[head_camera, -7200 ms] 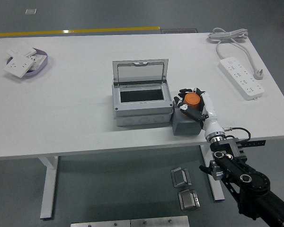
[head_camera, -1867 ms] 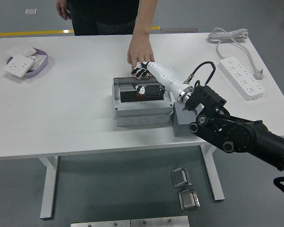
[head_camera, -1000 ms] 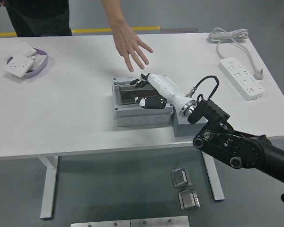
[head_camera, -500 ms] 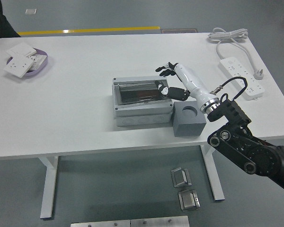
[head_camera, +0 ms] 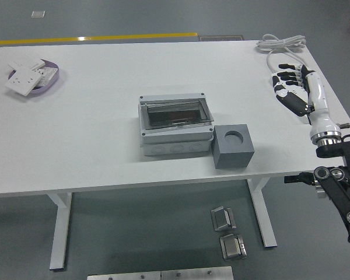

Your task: Pick up the cylinder from the cube,place it in the box,flap close box

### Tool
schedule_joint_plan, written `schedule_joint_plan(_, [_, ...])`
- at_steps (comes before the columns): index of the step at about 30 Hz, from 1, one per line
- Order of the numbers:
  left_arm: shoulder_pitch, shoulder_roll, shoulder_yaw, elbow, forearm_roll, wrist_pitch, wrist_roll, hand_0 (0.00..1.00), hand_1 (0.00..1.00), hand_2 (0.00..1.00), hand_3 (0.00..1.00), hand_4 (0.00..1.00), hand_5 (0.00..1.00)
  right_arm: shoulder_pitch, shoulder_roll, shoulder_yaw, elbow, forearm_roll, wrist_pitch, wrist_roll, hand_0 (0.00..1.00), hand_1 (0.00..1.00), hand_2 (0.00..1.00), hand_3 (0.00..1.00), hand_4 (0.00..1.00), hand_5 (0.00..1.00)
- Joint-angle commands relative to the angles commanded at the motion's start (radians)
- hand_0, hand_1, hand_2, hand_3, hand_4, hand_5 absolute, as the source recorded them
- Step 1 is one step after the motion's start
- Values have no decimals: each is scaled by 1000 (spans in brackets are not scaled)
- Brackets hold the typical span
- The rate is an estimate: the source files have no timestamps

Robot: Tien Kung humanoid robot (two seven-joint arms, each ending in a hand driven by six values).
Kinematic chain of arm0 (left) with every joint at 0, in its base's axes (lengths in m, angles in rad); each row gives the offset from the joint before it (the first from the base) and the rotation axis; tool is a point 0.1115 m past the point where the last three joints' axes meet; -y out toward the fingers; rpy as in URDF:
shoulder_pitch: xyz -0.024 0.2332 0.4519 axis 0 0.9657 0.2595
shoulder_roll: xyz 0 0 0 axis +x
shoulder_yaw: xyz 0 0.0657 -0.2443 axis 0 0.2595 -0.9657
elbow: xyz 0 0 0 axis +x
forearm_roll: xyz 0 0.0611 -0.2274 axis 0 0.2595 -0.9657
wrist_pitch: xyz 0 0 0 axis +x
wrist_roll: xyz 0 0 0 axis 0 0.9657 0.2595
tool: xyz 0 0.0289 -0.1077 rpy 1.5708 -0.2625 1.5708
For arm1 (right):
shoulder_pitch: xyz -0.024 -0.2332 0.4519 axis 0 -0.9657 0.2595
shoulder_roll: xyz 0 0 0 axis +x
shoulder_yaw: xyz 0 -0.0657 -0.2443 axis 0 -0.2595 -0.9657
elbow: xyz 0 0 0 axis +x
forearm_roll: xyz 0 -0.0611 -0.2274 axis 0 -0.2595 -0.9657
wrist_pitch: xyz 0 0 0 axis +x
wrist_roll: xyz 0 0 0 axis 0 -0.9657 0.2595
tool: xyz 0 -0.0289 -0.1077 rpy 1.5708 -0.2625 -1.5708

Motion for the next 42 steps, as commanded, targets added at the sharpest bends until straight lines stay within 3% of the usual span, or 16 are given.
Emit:
schedule_joint_plan(6, [-1,6,5,0,-2,-1,0,597,619,601,610,672,298,-21,21,144,0,89,13,36,651,624,610,676,622,318])
schedule_joint_plan(12, [-5,15,3,0,0,-4,-3,597,620,600,611,672,298,-24,30,213,0,146,38,65,652,626,610,673,623,317])
schedule_joint_plan(26, [9,10,-9,0,-2,-6,-6,597,619,600,611,672,299,-51,36,279,4,178,67,87,692,655,641,683,645,294])
schedule_joint_plan(27, [10,7,-11,0,-3,-5,-6,597,619,601,612,672,299,-53,37,283,6,175,66,87,748,685,677,708,716,267])
schedule_joint_plan(42, [4,0,-21,0,-8,-6,-9,596,619,601,611,672,299,-62,44,286,9,161,62,82,764,686,679,708,705,273])
